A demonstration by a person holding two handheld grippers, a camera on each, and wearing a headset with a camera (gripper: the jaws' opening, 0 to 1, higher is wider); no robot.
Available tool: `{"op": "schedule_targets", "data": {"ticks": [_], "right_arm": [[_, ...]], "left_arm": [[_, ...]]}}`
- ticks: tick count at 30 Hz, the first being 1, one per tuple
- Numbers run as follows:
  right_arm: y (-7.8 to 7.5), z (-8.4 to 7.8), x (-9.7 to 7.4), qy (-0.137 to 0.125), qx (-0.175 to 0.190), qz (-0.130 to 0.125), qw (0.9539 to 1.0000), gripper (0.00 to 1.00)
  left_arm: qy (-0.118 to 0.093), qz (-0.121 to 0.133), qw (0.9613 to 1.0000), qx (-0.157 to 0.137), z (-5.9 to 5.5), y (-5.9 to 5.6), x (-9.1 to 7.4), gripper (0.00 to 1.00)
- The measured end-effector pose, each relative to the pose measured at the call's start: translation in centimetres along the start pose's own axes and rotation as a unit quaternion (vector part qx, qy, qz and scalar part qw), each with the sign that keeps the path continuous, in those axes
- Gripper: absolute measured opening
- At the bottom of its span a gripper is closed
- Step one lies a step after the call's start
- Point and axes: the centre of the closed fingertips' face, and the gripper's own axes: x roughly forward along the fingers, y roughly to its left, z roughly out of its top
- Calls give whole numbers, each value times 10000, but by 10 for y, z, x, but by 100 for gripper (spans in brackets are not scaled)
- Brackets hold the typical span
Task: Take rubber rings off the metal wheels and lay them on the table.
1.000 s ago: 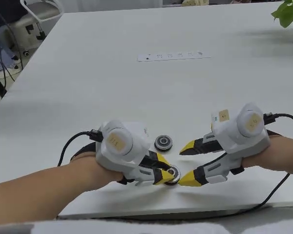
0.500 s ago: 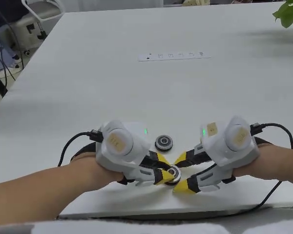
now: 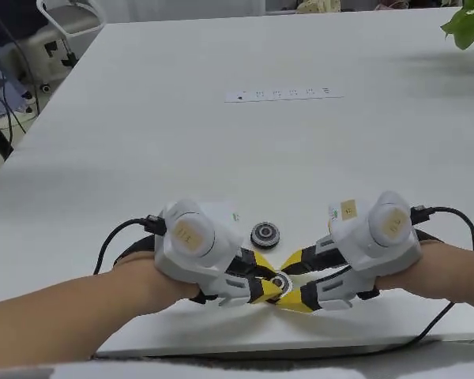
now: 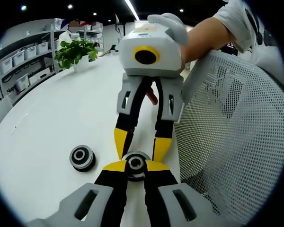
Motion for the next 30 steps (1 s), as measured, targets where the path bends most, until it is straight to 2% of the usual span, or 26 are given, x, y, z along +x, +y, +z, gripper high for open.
{"op": "schedule_targets", "data": {"ticks": [28,30], "right_arm": [[0,-9,-11,20,295,72,9995,11],[0,-12,-12,118,209,59,9997,3]], "left_arm": [[-46,5,10000,-55,0,0,0,8],[-46,3,10000,-61,0,0,0,8]]}}
